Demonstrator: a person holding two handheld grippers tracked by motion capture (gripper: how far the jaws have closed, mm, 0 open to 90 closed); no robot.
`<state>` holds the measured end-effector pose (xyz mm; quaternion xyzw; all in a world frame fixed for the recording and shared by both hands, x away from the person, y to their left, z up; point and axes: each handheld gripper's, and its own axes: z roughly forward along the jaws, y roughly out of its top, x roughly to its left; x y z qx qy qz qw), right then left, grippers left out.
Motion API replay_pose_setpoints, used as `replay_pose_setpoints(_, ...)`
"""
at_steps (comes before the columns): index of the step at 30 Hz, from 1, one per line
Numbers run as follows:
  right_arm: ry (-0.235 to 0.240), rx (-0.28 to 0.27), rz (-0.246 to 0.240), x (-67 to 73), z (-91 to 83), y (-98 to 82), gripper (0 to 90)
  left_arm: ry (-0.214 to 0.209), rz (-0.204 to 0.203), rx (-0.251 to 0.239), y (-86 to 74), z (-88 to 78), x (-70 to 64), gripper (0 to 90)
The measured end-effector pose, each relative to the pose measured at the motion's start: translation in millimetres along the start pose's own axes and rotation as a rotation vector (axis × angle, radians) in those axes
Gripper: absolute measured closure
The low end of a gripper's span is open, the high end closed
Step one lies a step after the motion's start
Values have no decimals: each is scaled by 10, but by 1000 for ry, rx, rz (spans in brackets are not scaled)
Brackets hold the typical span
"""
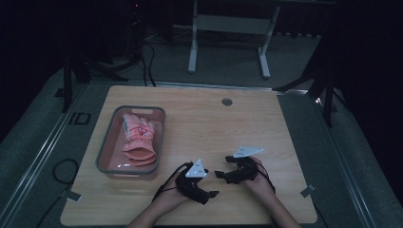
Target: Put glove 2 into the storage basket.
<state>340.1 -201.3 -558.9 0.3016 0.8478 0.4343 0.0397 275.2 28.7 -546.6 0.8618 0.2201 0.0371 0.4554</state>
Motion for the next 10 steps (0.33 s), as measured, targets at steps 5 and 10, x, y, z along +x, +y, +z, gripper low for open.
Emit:
replay_pose_setpoints(5,-1,0,2,-4,2,-2,148,7,7,3,-7,8,-7,145)
replay_pose_setpoints(10,-4,1,0,-9,3,-5,148,10,4,-6,-5,-4,-3,144)
